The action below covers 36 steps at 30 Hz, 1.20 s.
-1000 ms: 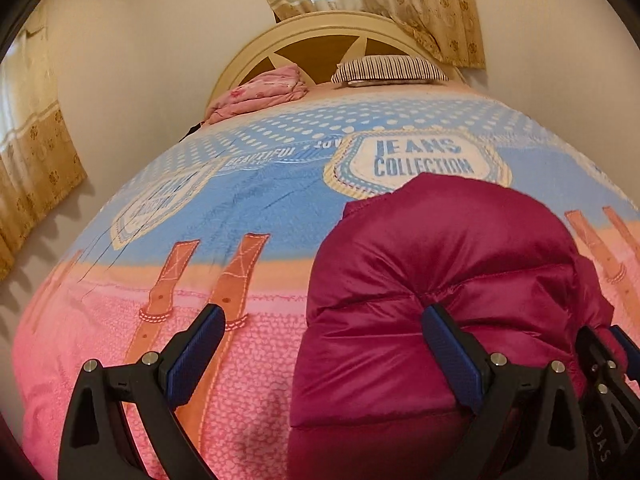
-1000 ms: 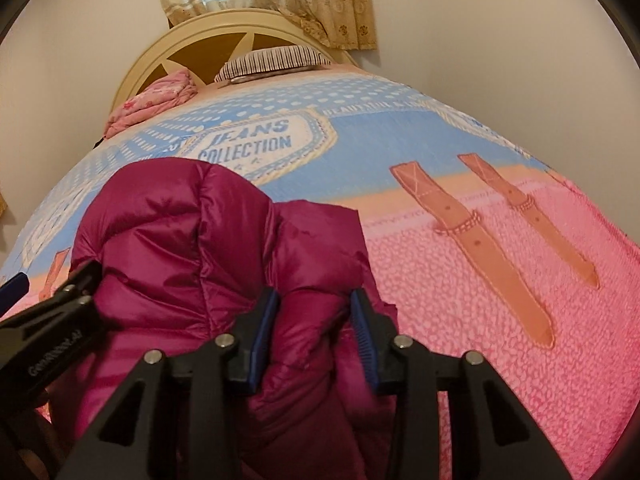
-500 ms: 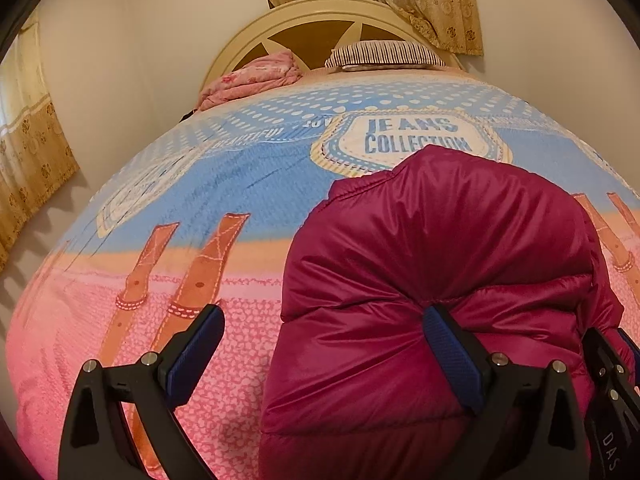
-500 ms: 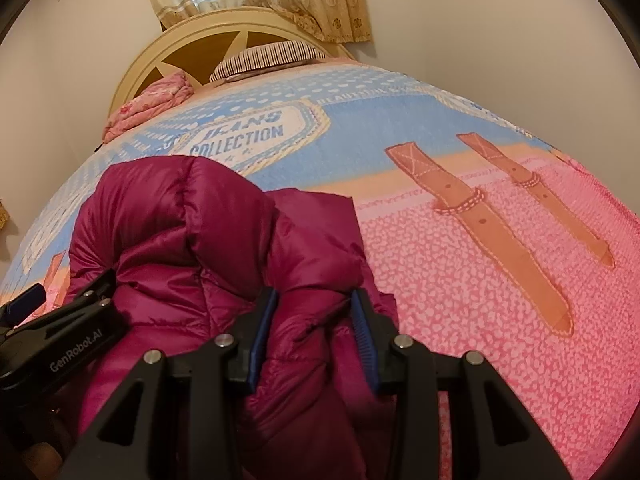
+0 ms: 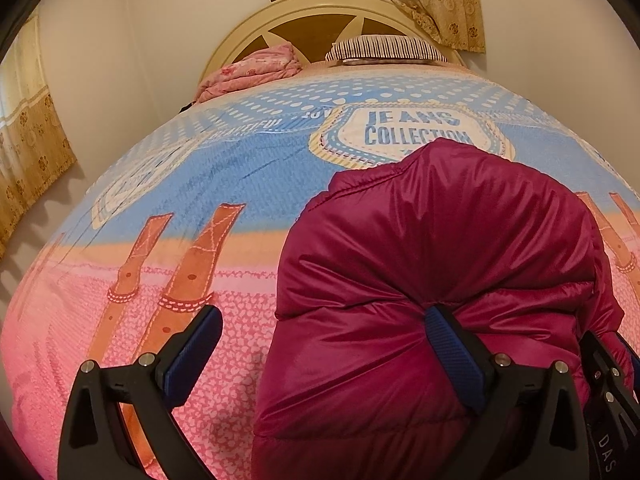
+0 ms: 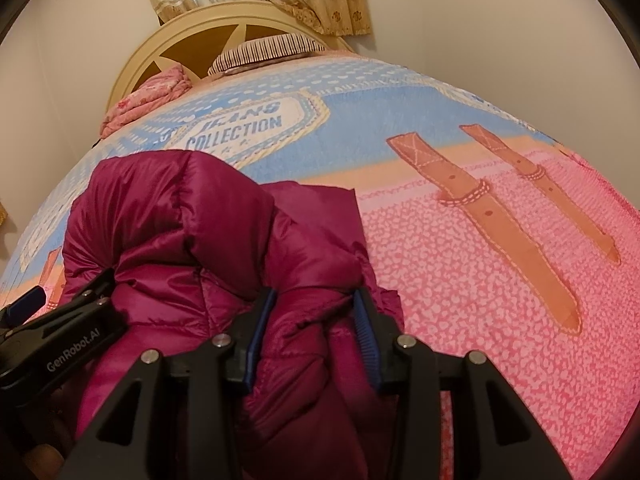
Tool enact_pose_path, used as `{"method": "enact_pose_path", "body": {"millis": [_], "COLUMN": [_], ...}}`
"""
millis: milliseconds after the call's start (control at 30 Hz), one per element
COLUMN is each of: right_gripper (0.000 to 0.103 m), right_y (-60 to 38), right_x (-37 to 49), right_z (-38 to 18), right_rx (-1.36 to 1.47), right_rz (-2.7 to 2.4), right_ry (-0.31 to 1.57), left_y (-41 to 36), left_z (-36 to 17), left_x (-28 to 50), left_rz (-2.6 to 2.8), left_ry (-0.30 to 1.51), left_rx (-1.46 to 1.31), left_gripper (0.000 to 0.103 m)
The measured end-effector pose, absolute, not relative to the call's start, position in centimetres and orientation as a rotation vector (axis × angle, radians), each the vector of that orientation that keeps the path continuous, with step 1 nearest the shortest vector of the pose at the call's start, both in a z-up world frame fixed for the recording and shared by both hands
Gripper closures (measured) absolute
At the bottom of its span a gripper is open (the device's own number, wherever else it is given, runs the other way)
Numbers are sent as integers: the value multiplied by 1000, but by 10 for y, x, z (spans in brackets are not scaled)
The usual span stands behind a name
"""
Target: Fold large clothes
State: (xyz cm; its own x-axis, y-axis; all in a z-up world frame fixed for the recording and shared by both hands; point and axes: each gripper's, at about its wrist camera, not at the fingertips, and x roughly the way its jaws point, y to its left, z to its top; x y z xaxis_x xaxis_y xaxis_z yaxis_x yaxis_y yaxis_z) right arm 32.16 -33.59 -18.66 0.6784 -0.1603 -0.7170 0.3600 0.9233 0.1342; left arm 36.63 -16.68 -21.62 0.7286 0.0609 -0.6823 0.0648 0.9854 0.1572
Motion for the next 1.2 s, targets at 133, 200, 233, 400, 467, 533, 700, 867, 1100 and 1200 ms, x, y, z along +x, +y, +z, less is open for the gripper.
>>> {"method": "enact_pose_path", "body": {"millis": [133,200,233,400,467,533,700,867,1100,1200], "right_gripper": [60,60,60,48,33,33,42,50,50,50], "right_y": [-336,-336,-336,-337,-344,-345,-336,-333,-341,-342], "right_x": [324,324,324,316,302,296,339,373,368,371], "right_z": [-189,-189,-189,-170,-145,-120,-109,-161,-182,-187], "right_rx": [274,274,273,266,303,300,312,269,277,279], "right_rz": [-297,-297,-297,-306,-331,-364,-302,-307,-319,-321], "right_ry": [783,786,788,779,699,625,652,795,812,829], "left_y": [-167,-166,-167,-156,-140,-132,-139,-153,-157,-161], "left_z": [-217,-218,-218,-199,-173,-158,-156,-198,-217,-220], "left_x": [367,367,367,364,357,360,397,422,420,420], "left_rz": [0,2,1,-33,-62,-64,18,18,7,18], "left_ry": [756,755,756,771,708,681,697,813,816,816], "left_rx": [180,182,182,147,50,-10,20,91,66,94], "left_gripper": [1,1,1,1,1,1,1,1,1,1]}}
